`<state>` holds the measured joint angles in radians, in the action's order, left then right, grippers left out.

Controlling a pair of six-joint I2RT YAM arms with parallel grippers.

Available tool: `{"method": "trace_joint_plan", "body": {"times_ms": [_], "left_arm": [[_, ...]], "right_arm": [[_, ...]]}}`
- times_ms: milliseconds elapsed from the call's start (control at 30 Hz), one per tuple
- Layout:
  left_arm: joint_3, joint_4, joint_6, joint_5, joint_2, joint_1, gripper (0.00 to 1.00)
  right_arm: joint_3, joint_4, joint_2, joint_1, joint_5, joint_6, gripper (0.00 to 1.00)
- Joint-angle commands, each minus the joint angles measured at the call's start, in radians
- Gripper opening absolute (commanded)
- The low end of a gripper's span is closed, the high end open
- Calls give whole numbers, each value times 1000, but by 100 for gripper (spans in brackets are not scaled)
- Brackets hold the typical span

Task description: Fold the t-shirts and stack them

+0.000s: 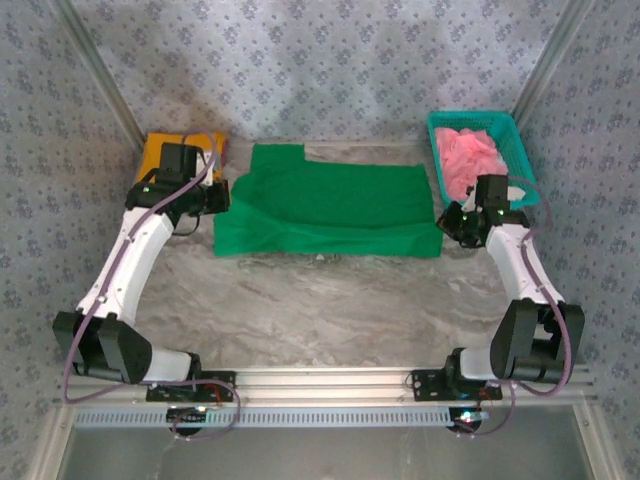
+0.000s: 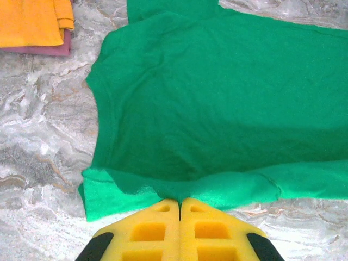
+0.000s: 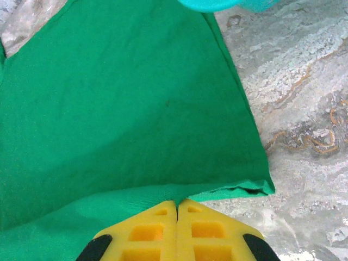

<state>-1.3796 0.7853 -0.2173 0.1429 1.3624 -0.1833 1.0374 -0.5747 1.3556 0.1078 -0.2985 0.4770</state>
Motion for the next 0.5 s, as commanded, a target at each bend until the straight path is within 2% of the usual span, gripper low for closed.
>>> {"method": "trace_joint_plan", "body": {"times_ms": [0, 467], "left_arm": [[-22, 66, 12, 0, -51, 5, 0], [38, 71, 3, 7, -105, 5, 0]], "right_arm": [[25, -63, -11, -4, 16, -26, 0], [-31, -81, -65, -7, 23, -29, 0]]}}
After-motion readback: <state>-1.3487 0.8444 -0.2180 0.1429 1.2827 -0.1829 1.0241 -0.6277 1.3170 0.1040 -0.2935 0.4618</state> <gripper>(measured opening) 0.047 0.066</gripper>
